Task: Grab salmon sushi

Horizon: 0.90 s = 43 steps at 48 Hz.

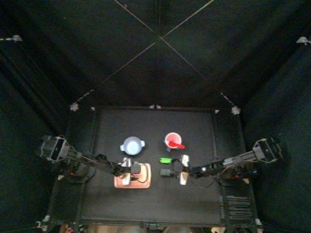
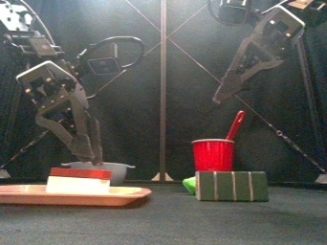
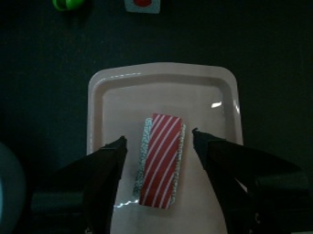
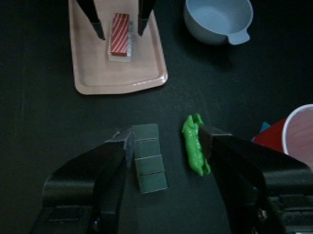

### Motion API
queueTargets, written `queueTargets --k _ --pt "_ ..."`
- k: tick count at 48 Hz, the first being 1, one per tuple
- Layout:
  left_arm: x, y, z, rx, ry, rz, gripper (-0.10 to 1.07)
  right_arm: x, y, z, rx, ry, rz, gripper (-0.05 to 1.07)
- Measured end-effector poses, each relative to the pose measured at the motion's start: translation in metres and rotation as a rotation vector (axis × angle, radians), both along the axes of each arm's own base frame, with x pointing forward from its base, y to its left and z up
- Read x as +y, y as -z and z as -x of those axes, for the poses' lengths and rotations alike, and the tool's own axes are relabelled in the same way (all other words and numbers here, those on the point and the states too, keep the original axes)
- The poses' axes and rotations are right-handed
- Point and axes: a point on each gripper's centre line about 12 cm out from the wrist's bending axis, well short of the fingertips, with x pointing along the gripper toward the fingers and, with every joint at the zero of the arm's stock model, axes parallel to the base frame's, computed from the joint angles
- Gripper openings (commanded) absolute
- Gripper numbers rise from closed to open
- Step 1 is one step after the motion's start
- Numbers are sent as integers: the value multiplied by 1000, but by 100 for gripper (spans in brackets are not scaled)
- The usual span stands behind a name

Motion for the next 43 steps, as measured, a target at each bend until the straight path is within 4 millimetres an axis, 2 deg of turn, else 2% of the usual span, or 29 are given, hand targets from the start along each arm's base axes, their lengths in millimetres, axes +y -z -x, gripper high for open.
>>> queueTargets --k 31,43 --pt "3 3 2 29 -18 -25 93 8 2 4 11 -16 7 91" --pt "1 14 7 61 -9 -22 93 8 3 5 16 -10 -1 91"
